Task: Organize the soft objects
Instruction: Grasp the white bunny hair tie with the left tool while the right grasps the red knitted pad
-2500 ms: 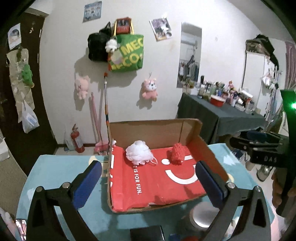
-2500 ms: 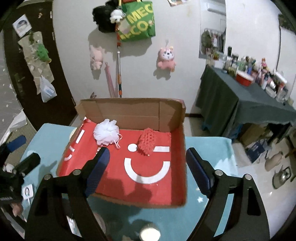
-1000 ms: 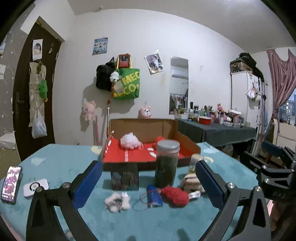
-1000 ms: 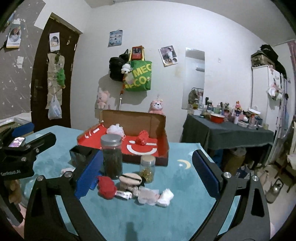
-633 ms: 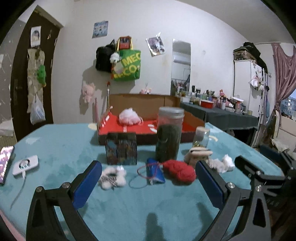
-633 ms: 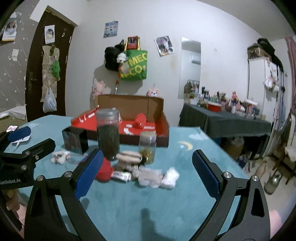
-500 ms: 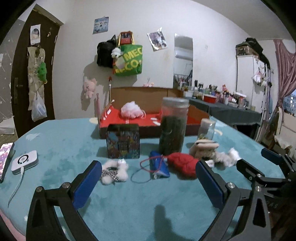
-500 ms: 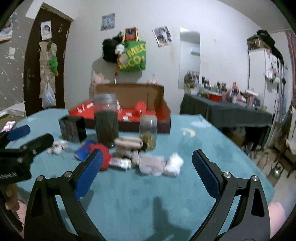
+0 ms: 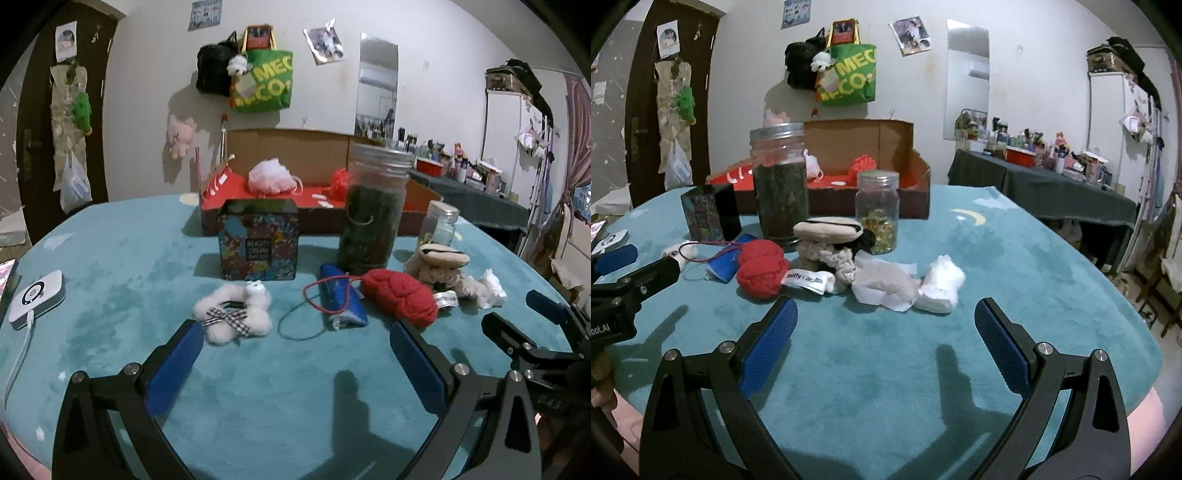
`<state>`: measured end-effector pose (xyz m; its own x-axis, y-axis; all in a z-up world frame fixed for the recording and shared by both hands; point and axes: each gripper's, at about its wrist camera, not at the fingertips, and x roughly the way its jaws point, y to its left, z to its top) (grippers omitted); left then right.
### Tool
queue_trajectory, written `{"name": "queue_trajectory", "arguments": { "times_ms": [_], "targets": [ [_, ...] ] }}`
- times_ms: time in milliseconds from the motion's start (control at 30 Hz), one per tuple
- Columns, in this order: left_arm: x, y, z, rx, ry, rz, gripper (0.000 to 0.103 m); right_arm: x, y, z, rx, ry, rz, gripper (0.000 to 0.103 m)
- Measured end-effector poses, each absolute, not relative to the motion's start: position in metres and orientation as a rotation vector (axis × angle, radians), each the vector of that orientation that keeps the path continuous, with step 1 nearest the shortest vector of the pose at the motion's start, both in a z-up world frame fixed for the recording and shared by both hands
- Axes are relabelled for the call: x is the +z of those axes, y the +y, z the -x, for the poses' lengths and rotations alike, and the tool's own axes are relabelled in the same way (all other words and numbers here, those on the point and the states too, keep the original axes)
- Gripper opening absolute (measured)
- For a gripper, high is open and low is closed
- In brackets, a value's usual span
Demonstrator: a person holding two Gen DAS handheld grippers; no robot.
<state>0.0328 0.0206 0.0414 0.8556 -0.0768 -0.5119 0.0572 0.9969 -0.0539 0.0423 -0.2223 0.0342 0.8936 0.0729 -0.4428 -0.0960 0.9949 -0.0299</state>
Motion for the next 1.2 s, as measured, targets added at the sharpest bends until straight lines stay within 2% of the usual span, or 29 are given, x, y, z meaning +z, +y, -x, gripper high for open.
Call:
{"name": "queue_trajectory", "arguments": {
  "times_ms": [300, 667, 800, 933, 1000, 1067, 1100, 1133, 1167, 1200],
  "targets": [
    [0.047, 0.046, -0.052, -0.034, 0.617, 0.017, 0.103, 0.046, -0.200, -0.059, 0.224, 0.522, 0.066, 0.098],
    [0.043, 0.066, -0.082, -0.083, 0.737, -0.016, 0.100, 0.049, -0.181, -0.101, 0.438, 0.685, -0.091, 0.098],
    [0.041, 0.067, -0.091, -0.102, 0.773, -0.045, 0.097, 0.051, -0.173, -0.107, 0.478, 0.702, -0.110, 0.091],
    [0.038, 0.065, -0.100, -0.114, 0.801, -0.092, 0.090, 0.053, -0.161, -0.111, 0.484, 0.708, -0.070, 0.088],
    [0.036, 0.065, -0.103, -0.125, 0.813, -0.096, 0.089, 0.052, -0.156, -0.114, 0.483, 0.719, -0.054, 0.075],
    [0.032, 0.065, -0.106, -0.144, 0.829, -0.095, 0.083, 0.051, -0.151, -0.119, 0.483, 0.748, -0.043, 0.068],
    [0.029, 0.065, -0.109, -0.153, 0.845, -0.089, 0.073, 0.049, -0.148, -0.122, 0.477, 0.766, -0.035, 0.068],
    [0.028, 0.066, -0.110, -0.158, 0.851, -0.081, 0.070, 0.048, -0.147, -0.123, 0.469, 0.771, -0.026, 0.068],
    [0.030, 0.067, -0.109, -0.164, 0.838, -0.072, 0.066, 0.046, -0.145, -0.125, 0.459, 0.783, -0.016, 0.065],
    [0.031, 0.067, -0.108, -0.171, 0.834, -0.069, 0.061, 0.045, -0.144, -0.127, 0.457, 0.793, -0.013, 0.057]
  ]
}}
